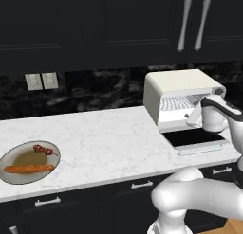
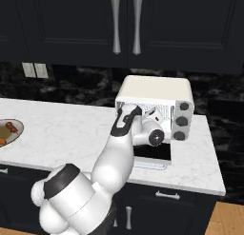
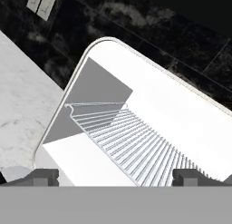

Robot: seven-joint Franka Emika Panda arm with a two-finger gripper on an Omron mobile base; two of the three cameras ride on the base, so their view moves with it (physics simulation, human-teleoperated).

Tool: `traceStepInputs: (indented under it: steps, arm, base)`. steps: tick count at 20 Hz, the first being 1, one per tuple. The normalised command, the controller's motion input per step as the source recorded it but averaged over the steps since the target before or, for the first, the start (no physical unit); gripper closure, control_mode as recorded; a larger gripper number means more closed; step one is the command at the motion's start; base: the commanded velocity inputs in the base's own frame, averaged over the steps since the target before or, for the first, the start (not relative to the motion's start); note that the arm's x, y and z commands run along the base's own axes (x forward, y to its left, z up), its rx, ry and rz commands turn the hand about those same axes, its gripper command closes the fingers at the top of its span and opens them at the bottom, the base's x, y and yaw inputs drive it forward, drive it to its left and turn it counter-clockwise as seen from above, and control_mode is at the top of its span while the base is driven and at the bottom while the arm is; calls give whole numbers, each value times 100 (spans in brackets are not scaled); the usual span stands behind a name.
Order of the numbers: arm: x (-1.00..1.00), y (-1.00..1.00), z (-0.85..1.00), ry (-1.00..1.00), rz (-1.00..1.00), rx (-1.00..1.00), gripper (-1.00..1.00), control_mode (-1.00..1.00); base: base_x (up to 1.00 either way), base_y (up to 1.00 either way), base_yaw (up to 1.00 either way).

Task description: Pick up the kebab skewer and baguette bread, and place them inside the toaster oven. Close the toaster oven door and start by setting the timer.

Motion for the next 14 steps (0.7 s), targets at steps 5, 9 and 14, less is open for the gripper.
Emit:
traceStepInputs:
  steps: [5,9,14]
  arm:
    - [37,-4,-23,-3,0,0,-100,-100]
    - [29,-5,-23,-4,0,0,-100,-100]
    - [37,0,-23,-2,0,0,-100,-100]
  base:
    - [0,0,0]
    - [0,0,0]
    - [0,0,0]
